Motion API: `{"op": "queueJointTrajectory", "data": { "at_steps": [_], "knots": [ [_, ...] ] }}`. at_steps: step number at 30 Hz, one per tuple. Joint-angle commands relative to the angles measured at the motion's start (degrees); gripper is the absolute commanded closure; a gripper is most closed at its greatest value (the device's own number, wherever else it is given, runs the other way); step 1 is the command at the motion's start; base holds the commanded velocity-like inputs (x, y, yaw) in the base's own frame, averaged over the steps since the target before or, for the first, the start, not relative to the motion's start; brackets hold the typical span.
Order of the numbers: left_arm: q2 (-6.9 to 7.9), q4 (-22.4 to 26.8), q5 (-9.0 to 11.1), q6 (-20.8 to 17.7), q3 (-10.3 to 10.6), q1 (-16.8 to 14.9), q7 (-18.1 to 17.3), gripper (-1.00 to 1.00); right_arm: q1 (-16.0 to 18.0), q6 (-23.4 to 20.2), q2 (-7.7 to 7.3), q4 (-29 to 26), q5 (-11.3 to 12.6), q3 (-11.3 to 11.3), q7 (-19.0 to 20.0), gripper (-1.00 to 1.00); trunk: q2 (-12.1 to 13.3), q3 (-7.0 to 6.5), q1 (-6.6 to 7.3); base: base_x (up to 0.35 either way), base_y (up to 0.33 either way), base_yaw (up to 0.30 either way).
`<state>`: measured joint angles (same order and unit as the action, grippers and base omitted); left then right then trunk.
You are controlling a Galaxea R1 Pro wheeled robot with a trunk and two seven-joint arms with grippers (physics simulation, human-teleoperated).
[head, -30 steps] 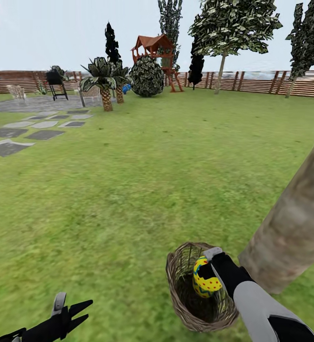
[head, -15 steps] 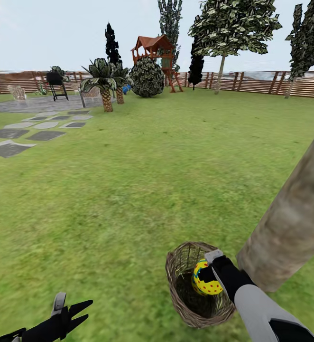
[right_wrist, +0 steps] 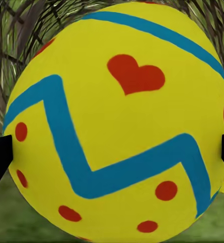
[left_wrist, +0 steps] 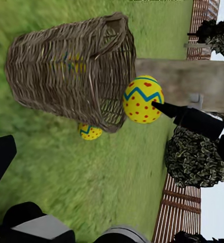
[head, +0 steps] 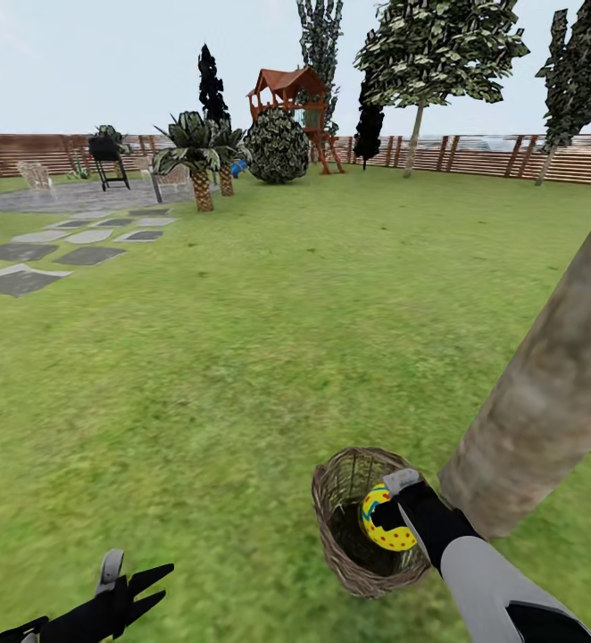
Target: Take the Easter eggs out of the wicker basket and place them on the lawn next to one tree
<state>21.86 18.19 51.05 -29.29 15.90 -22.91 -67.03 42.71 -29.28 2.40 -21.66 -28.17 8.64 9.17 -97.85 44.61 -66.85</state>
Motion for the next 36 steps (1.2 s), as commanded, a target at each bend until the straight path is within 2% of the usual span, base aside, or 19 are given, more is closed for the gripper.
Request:
{"op": "queueJointTrajectory", "data": {
  "at_steps": [1,4,13,18,36],
  "knots": [
    [0.34,0.0,0.6,-0.5,0.4,0.0,-0.2,-1.00,0.0,-0.3,0.06,-0.2,-0.5,0.4,0.4,1.00,0.4,-0.13,0.24,-0.044,0.000,0.000],
    [1.10,0.0,0.7,-0.5,0.4,0.0,-0.4,-1.00,0.0,-0.3,0.06,-0.4,-0.4,0.4,0.4,1.00,0.8,-0.31,0.46,-0.008,0.000,0.000],
    [1.08,0.0,0.7,-0.5,0.4,0.0,-0.2,-1.00,0.0,-0.2,0.38,-0.5,-0.3,0.4,0.4,1.00,0.8,-0.31,0.46,0.000,0.000,0.000],
    [1.08,0.0,0.7,-0.5,0.4,0.0,0.0,-1.00,0.0,-0.2,0.42,-0.3,-0.4,0.4,0.3,1.00,0.8,-0.31,0.46,0.000,0.000,0.209],
    [0.90,0.0,0.6,-0.5,0.4,0.0,0.1,-1.00,0.0,-0.3,0.30,-0.6,-0.5,0.4,0.3,1.00,8.0,-3.55,4.42,0.000,0.000,0.013]
  ]
}}
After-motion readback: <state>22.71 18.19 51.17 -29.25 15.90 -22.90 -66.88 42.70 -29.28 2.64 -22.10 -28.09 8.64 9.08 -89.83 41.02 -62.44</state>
